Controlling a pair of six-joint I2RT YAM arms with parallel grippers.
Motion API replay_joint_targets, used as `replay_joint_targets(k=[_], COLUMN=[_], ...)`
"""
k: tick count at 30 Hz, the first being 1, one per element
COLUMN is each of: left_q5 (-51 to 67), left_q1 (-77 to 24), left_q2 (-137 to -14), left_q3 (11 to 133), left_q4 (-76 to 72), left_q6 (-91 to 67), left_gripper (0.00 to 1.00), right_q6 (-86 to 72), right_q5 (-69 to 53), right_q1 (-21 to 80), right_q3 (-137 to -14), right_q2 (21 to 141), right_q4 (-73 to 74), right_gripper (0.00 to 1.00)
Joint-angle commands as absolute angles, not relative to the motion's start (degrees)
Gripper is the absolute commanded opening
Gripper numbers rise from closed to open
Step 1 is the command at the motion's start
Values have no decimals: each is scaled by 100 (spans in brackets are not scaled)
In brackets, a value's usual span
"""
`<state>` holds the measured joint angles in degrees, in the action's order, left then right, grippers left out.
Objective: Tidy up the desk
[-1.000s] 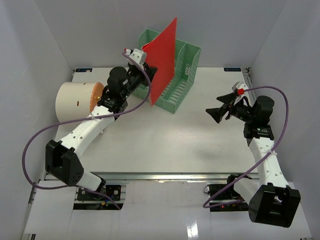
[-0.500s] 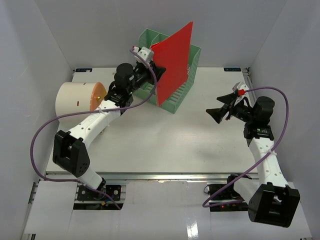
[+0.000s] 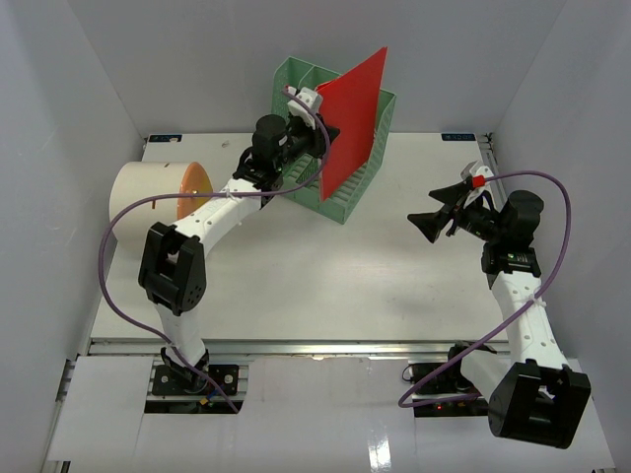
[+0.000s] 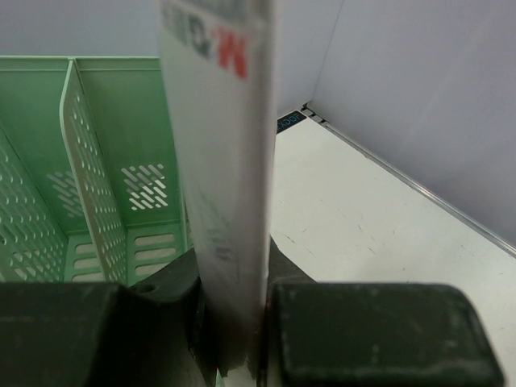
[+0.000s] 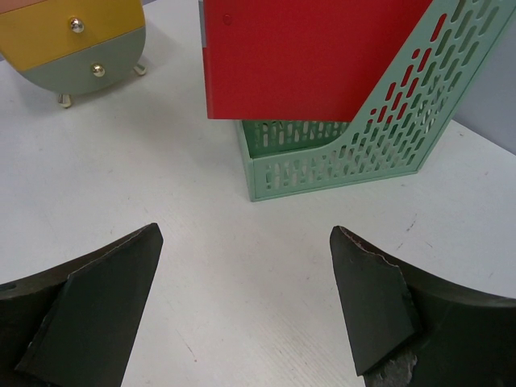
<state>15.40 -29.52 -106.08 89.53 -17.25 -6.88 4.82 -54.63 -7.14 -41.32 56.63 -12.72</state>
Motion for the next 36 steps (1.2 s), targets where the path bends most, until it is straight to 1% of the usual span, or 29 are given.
replay_joint_targets(k=[1,15,27,36], left_q5=[1718,1400,1864,1861], left_q1=[-2963,-2971,-2971,-2971], left_q2=[-10629,-10971,-11107,-11282], left_q3=[9316,9255,9377,9422], left_q4=[-2251,-2691,-2887,-2830], left_q6=[-586,-714,-612,-306], left_gripper=[0,0,0,0], right_q6=[447,437,439,439], right_q5=[-5565,-5590,-5599,-5607], right_q1=[-765,-773,-782,-791], right_q3=[-4078,-4078,-4069,-4061], right_q2=[5537,5553,5561,5555], right_q4=[-1573,-1573,-1575,-1580], right_gripper=[91,91,91,91])
